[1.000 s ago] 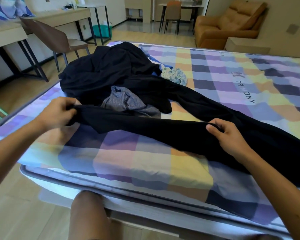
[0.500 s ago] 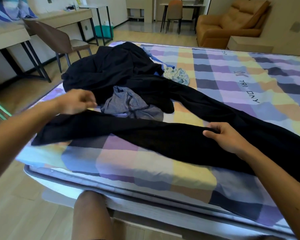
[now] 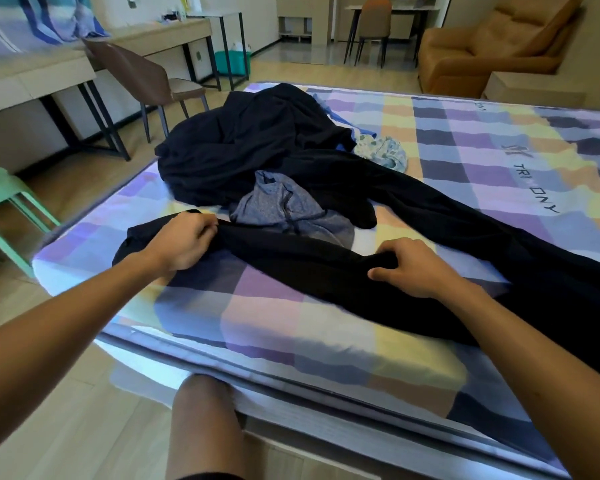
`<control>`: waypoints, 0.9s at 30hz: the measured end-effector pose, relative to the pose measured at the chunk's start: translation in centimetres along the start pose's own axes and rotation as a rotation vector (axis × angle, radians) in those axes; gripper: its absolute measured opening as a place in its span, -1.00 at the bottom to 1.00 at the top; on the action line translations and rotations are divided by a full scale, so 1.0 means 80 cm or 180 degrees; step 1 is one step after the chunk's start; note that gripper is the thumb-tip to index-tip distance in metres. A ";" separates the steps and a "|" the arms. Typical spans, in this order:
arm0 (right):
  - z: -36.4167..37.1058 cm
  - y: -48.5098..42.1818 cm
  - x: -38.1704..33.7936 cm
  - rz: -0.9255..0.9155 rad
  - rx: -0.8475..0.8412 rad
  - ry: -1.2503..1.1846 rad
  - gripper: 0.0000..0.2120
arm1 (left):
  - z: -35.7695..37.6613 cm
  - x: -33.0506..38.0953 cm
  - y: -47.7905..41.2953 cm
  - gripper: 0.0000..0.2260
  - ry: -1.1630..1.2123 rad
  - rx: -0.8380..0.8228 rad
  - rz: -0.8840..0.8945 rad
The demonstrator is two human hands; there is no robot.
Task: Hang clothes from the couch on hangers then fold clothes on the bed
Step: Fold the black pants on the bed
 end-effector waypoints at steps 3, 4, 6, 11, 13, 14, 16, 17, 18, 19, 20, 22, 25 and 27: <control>0.022 -0.016 -0.022 0.0059 -0.0064 -0.0208 -0.87 | -0.021 0.003 0.006 -0.66 0.0527 0.0205 -0.0145; 0.026 -0.021 -0.028 0.0034 -0.0072 -0.0281 -0.88 | -0.030 0.004 0.007 -0.64 0.0505 0.0131 -0.0083; 0.027 -0.026 -0.037 -0.0131 0.0021 -0.0425 -0.83 | -0.044 0.001 0.012 -0.60 0.0116 -0.0207 0.0132; -0.001 -0.026 -0.035 -0.0135 0.0293 -0.0893 -0.75 | -0.073 -0.044 0.020 -0.81 -0.0338 -0.0179 0.0058; -0.010 -0.025 -0.034 -0.0037 0.0065 -0.1006 -0.75 | -0.090 -0.065 0.019 -0.90 -0.0107 0.0043 -0.0228; -0.014 -0.024 -0.038 -0.0024 -0.0137 -0.1132 -0.76 | -0.101 -0.074 0.017 -0.88 -0.0005 0.0101 -0.0336; -0.024 -0.018 -0.050 0.0011 -0.0558 -0.1416 -0.83 | -0.127 -0.088 0.009 -0.79 0.0113 0.0099 -0.0475; -0.032 -0.013 -0.058 0.0076 -0.0766 -0.1638 -0.86 | -0.143 -0.094 0.004 -0.76 0.0156 0.0013 -0.0528; -0.042 -0.008 -0.064 0.0169 -0.0977 -0.1887 -0.85 | -0.160 -0.097 -0.002 -0.73 0.0203 -0.0105 -0.0529; -0.052 -0.005 -0.070 0.0258 -0.1175 -0.2106 -0.81 | -0.179 -0.101 -0.008 -0.73 0.0246 -0.0221 -0.0555; -0.061 -0.003 -0.072 0.0306 -0.1337 -0.2264 -0.78 | -0.196 -0.108 -0.015 -0.73 0.0264 -0.0320 -0.0647; -0.068 -0.010 -0.069 0.0409 -0.1433 -0.2445 -0.78 | -0.221 -0.125 -0.029 -0.77 0.0257 -0.0394 -0.0915; -0.058 -0.034 -0.060 0.0513 -0.1206 -0.2154 -0.82 | -0.214 -0.153 -0.052 -0.80 -0.0060 -0.0562 -0.1074; -0.034 -0.052 -0.045 0.0532 -0.0982 -0.1610 -0.79 | -0.180 -0.176 -0.058 -0.90 -0.0342 -0.0705 -0.1279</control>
Point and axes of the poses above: each hand's wrist, its own y-axis away from the middle knuckle, its own z-axis out of the palm, x = y × z, the point moved 3 cm from there along -y, towards the middle knuckle, and after that the axes turned 13 degrees about x, right-handed, at the moved point
